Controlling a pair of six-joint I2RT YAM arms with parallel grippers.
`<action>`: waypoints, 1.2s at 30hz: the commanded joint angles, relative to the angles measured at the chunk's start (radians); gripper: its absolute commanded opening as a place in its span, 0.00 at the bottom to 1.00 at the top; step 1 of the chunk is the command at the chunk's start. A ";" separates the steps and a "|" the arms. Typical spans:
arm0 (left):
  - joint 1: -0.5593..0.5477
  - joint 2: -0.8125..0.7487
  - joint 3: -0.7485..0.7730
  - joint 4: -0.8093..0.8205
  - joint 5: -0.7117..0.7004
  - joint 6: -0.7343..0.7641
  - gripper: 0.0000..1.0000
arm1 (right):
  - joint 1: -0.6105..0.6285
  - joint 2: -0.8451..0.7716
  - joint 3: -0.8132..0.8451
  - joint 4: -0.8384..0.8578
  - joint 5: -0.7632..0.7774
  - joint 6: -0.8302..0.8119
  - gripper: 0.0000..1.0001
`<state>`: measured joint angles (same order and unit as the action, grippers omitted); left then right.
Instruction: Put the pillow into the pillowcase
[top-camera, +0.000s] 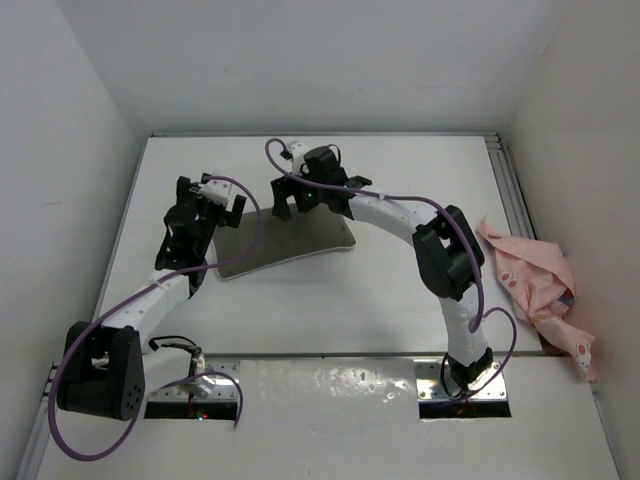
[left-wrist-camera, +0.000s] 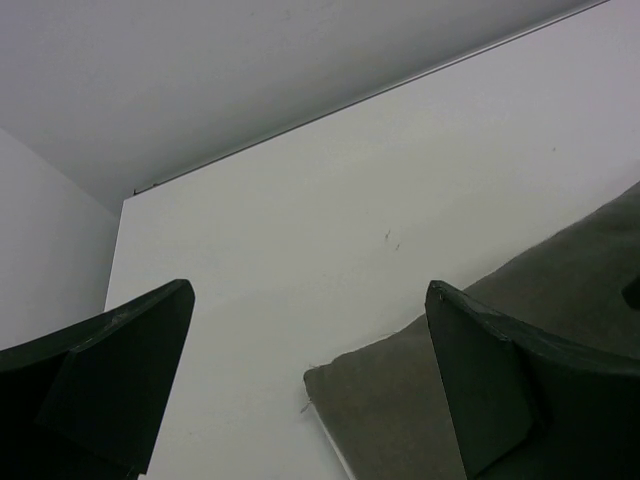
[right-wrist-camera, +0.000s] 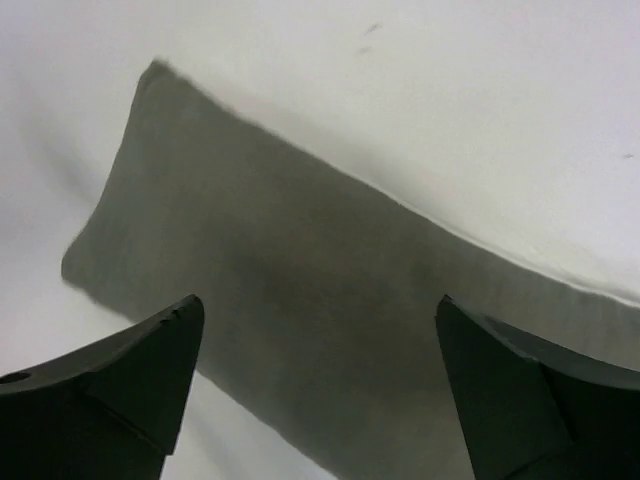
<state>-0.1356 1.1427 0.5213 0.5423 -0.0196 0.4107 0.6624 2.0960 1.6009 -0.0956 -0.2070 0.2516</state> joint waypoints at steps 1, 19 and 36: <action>0.005 -0.031 -0.003 0.045 -0.009 0.007 1.00 | -0.035 -0.094 0.109 -0.054 0.128 0.090 0.99; -0.015 -0.018 -0.027 0.050 0.148 0.062 0.76 | -0.706 -0.383 -0.504 -0.583 1.100 0.171 0.99; -0.022 -0.035 -0.023 0.015 0.127 0.086 0.76 | -0.747 -0.137 -0.340 -0.426 0.894 -0.185 0.00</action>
<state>-0.1509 1.1320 0.4953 0.5358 0.1081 0.4858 -0.1471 2.0201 1.2552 -0.5827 0.7197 0.1619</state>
